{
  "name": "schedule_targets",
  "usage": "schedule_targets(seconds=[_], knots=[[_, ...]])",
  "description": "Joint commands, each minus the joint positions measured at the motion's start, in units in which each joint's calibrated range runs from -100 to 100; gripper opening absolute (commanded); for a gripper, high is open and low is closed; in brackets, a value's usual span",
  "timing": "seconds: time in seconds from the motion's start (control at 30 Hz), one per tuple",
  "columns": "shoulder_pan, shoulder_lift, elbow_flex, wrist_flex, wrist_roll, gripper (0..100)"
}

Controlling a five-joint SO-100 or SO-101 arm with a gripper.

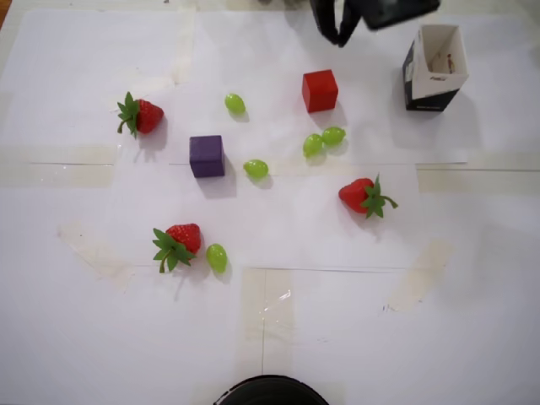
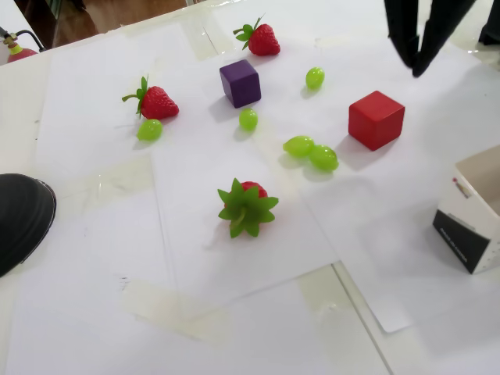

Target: Put the red cube on top of the purple cube

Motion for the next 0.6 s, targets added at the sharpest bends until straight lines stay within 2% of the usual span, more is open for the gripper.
schedule_targets(seconds=[0.0, 0.27, 0.57], knots=[[-0.43, 0.38, 2.98, -4.51, -1.51, 1], [-1.46, 0.46, 6.07, -7.37, -3.81, 14], [-2.05, 1.41, 7.17, -13.58, -2.39, 29]])
